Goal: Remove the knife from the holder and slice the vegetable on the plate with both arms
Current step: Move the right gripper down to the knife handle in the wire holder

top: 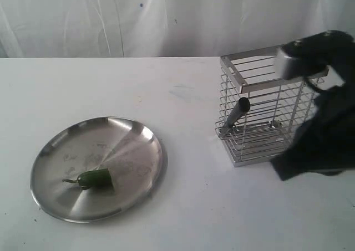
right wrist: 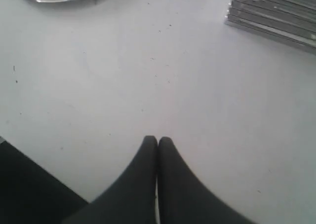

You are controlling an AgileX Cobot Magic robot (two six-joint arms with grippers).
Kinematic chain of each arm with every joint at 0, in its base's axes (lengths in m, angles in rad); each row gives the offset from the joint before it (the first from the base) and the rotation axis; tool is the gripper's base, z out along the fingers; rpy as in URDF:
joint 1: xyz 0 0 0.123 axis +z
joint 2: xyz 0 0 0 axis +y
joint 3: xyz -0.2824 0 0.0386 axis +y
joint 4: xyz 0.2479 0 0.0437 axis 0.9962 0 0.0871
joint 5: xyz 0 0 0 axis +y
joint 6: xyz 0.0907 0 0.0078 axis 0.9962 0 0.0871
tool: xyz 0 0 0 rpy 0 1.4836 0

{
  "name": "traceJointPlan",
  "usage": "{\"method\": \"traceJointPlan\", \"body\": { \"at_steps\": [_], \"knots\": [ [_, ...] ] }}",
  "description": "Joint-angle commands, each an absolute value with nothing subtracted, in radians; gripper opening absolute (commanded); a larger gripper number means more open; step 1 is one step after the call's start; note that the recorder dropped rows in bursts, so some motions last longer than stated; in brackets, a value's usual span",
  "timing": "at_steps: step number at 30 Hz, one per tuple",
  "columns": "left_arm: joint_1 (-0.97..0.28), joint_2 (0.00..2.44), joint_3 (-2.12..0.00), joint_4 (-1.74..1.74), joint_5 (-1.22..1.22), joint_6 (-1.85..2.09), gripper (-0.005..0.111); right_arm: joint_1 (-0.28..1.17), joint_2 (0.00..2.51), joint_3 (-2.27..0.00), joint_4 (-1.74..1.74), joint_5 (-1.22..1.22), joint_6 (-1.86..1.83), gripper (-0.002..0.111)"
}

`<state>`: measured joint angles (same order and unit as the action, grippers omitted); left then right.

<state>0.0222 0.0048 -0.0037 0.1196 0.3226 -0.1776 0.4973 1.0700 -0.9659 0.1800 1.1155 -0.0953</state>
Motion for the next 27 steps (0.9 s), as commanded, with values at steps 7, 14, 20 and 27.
{"method": "traceJointPlan", "body": {
  "at_steps": [7, 14, 20, 27],
  "knots": [
    [0.022, 0.0, 0.0, 0.112, 0.328, -0.18, 0.0, 0.558, 1.208, -1.098, 0.165, 1.0, -0.04, 0.0],
    [0.022, 0.0, 0.0, 0.112, 0.328, -0.18, 0.0, 0.558, 1.219, -1.115, 0.044, 1.044, 0.039, 0.024],
    [0.015, 0.0, 0.0, 0.112, 0.328, -0.18, 0.0, 0.558, 1.325, -1.177, 0.031, 1.044, 0.114, 0.062],
    [-0.004, 0.0, 0.0, 0.112, 0.328, -0.18, 0.0, 0.558, 1.501, -1.305, -0.079, 1.026, 0.235, 0.064]
  ]
}}
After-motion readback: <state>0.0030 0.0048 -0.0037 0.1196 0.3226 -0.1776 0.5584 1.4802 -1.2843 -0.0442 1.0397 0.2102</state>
